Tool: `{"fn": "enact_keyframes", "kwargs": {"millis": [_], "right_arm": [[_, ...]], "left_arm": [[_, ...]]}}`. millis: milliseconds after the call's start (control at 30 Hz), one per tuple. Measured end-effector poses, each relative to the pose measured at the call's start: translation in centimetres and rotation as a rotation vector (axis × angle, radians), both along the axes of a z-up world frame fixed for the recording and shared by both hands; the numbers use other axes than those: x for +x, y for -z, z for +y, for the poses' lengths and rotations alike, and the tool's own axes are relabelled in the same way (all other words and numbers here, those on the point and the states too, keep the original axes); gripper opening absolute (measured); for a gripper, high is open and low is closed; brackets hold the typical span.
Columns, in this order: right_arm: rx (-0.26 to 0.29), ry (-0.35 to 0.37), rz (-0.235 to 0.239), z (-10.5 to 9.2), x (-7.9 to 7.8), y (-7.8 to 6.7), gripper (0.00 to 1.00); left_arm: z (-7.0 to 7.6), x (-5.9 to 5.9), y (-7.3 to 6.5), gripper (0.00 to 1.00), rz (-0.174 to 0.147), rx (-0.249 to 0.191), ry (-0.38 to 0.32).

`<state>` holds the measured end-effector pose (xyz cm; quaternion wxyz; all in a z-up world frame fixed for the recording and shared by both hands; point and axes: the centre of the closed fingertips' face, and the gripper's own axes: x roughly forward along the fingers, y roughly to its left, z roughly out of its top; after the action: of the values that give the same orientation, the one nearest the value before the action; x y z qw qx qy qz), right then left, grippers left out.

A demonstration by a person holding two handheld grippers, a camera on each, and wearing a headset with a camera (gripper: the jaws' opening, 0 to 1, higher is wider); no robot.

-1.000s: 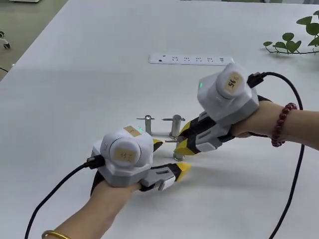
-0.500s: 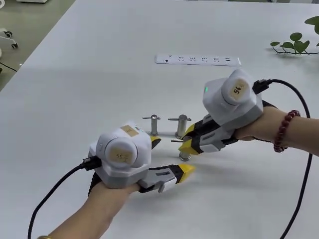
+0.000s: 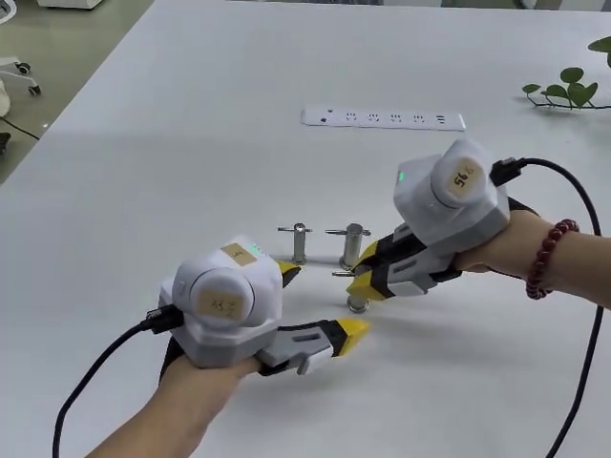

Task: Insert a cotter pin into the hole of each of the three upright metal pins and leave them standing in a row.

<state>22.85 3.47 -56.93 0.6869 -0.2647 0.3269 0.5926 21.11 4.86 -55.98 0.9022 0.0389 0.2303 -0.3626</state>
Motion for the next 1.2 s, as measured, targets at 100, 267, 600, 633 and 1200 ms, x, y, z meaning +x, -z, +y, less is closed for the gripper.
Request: {"fn": "enact_keyframes", "kwargs": {"millis": [100,267,600,633,1200], "right_arm": [[0.005,0.008,0.004,-0.1,0.1,0.0,0.08],[-0.002,0.012,0.007,-0.7,0.2,0.0,0.08],[-0.021,0.001,-0.016,-2.3,1.1,-0.7,0.08],[-0.021,0.004,-0.017,-2.5,1.2,-0.7,0.08],[-0.045,0.013,-0.049,-4.8,4.0,-0.9,0.08]], "left_arm": [[0.4,0.0,-0.1,0.63,-0.001,-0.003,-0.004],[0.9,-0.2,-0.6,0.66,-0.011,-0.011,-0.009],[2.1,-0.1,-1.6,0.71,-0.042,-0.01,-0.031],[2.2,-0.1,-1.6,0.71,-0.043,-0.01,-0.033],[4.0,-0.2,-2.5,0.82,-0.057,-0.026,-0.073]]}}
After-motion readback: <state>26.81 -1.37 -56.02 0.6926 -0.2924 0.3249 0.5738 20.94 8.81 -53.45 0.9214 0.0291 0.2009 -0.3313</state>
